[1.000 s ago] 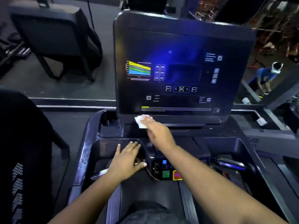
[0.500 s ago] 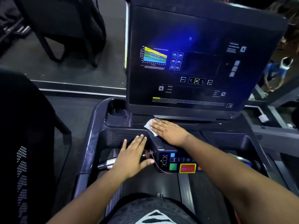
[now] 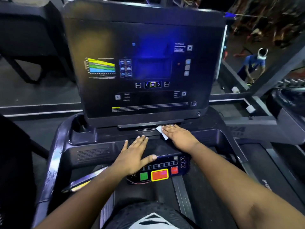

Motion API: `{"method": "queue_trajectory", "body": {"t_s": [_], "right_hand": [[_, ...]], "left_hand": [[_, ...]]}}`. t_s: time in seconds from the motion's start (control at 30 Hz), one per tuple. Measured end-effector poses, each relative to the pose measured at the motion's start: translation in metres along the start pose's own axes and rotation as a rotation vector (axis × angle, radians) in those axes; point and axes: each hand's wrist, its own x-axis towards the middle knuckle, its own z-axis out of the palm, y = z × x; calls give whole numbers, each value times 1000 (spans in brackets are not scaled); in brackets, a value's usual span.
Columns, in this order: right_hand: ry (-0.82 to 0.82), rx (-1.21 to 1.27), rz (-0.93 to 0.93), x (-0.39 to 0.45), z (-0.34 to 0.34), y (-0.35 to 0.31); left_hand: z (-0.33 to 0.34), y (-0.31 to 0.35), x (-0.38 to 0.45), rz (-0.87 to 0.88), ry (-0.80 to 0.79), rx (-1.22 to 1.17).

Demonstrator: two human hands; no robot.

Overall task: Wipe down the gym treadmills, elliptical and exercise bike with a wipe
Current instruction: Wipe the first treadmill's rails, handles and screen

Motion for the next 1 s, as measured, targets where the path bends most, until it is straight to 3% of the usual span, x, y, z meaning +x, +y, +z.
{"method": "queue_trajectory", "body": {"t_s": [0.4, 0.47, 0.6, 0.77, 0.87, 1.0], "right_hand": [[95, 258, 259, -60, 36, 75], [225, 380, 294, -67, 31, 74], [639, 609, 227, -68, -6, 66], [1007, 606, 66, -32, -79, 64], [1102, 508, 34, -7, -103, 70], [1078, 548, 41, 12, -112, 61]], "left_hand": [[22, 51, 53, -93, -118, 58], [23, 59, 56, -82, -87, 79], [12, 77, 61, -17, 75, 169], [-17, 84, 66, 17, 332, 305], [-34, 69, 70, -3, 466, 374], [-62, 49, 73, -14, 573, 468]]}}
